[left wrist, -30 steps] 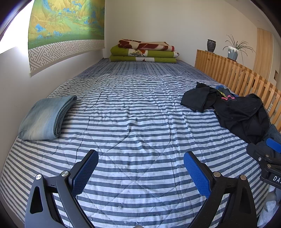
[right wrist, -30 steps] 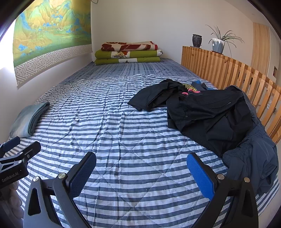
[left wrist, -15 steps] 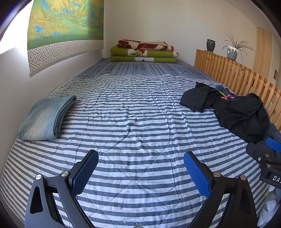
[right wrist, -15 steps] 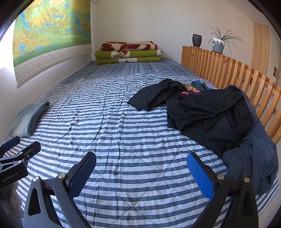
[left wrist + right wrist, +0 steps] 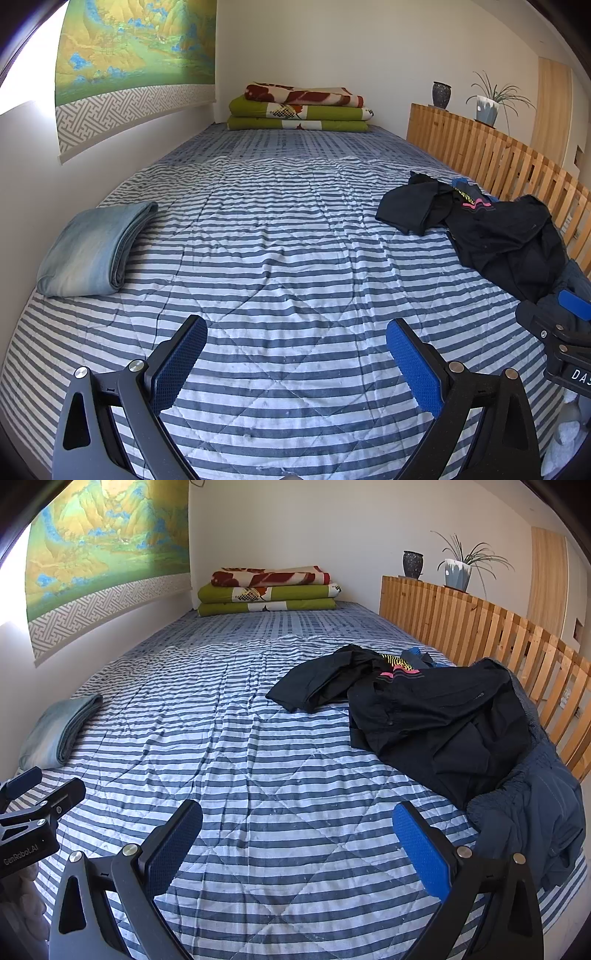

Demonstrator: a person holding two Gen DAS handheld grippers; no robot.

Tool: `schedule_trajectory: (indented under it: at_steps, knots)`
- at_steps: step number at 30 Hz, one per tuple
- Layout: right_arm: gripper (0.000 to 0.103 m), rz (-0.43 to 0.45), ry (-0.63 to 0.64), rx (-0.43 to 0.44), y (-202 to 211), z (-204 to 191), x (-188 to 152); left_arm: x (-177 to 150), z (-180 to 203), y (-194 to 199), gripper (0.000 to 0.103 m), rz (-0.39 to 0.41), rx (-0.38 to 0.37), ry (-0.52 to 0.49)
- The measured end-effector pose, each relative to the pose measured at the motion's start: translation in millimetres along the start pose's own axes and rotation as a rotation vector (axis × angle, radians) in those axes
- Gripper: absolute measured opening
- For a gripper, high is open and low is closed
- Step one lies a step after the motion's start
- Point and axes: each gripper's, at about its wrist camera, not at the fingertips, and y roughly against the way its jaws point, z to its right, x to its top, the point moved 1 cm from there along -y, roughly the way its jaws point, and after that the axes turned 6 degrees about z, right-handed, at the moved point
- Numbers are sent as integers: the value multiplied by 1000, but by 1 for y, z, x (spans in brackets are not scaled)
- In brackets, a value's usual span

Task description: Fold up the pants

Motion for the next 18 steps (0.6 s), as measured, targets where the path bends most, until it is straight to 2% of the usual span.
schedule_trajectory:
  at_steps: [18]
  knots:
    - [100,24,-18,-22,-5,12,-3,4,8,-7,99,-4,-17,-8]
